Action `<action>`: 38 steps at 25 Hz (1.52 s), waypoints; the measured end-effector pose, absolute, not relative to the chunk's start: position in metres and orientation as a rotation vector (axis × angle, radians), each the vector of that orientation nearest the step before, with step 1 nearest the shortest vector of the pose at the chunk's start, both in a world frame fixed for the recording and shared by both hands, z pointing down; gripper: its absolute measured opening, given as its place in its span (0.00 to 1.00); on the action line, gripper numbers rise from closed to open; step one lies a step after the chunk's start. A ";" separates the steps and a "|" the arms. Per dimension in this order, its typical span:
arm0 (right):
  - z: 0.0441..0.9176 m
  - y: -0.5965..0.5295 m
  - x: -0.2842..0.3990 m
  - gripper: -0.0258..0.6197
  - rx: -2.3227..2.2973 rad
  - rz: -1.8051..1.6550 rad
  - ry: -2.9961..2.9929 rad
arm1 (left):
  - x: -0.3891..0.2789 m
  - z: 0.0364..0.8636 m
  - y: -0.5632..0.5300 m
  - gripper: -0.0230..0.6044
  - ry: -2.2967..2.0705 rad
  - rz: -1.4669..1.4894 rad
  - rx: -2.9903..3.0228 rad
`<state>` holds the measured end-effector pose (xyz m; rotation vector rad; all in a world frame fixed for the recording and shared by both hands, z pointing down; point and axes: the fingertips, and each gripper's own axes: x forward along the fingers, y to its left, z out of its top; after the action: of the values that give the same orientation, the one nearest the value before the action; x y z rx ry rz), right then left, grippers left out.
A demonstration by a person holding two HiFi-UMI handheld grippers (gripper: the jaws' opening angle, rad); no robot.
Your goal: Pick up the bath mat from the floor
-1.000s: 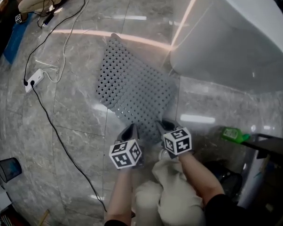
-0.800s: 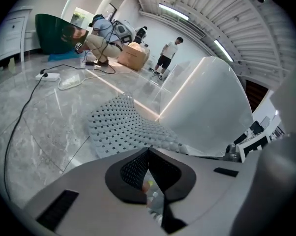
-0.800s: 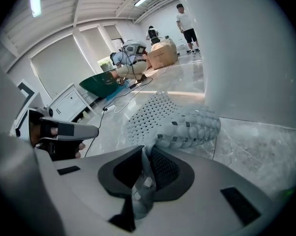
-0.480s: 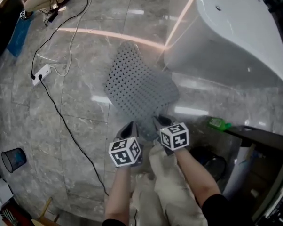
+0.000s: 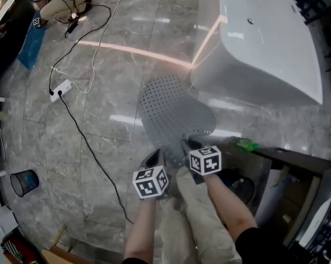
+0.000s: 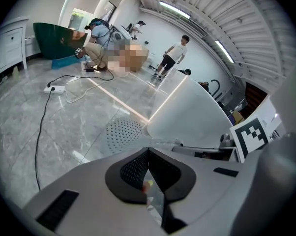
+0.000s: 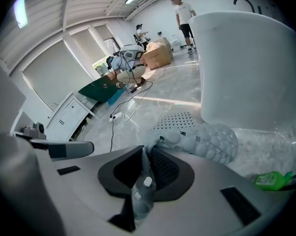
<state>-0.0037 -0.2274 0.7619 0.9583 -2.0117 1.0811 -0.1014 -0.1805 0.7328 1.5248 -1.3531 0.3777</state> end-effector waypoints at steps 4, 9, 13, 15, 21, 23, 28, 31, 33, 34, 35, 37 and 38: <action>0.727 -0.227 -0.005 0.12 0.957 1.095 -1.984 | -0.098 0.695 -0.171 0.04 -1.342 0.372 1.510; 0.685 -0.231 -0.003 0.12 0.987 1.108 -1.968 | -0.096 0.648 -0.167 0.04 -1.337 0.353 1.491; 0.649 -0.234 0.000 0.12 1.014 1.113 -1.959 | -0.097 0.611 -0.163 0.04 -1.338 0.354 1.488; 0.633 -0.238 0.002 0.12 1.029 1.118 -1.961 | -0.098 0.594 -0.162 0.04 -1.339 0.343 1.484; 0.581 -0.238 0.004 0.12 1.019 1.106 -1.970 | -0.102 0.546 -0.154 0.04 -1.353 0.336 1.472; 0.567 -0.237 0.002 0.12 1.013 1.105 -1.983 | -0.103 0.532 -0.152 0.04 -1.363 0.324 1.475; 0.528 -0.220 -0.002 0.12 0.991 1.138 -2.019 | -0.099 0.501 -0.131 0.04 -1.372 0.324 1.488; 0.500 -0.206 -0.009 0.12 0.969 1.143 -2.033 | -0.102 0.481 -0.116 0.04 -1.379 0.324 1.488; 0.486 -0.190 -0.012 0.12 0.948 1.144 -2.033 | -0.105 0.467 -0.104 0.04 -1.385 0.305 1.480; 0.480 -0.180 -0.013 0.12 0.936 1.141 -2.035 | -0.106 0.461 -0.098 0.04 -1.388 0.294 1.476; 0.474 -0.170 -0.013 0.12 0.925 1.137 -2.036 | -0.106 0.455 -0.092 0.04 -1.391 0.286 1.474; 0.463 -0.152 -0.014 0.12 0.909 1.133 -2.039 | -0.107 0.444 -0.081 0.04 -1.393 0.287 1.482; 0.458 -0.143 -0.014 0.12 0.903 1.131 -2.040 | -0.108 0.440 -0.075 0.04 -1.393 0.295 1.489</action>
<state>-0.0138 -0.1427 0.4576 0.9029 -2.0402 1.1311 -0.1079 -0.0752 0.4396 1.4888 -1.3929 0.2949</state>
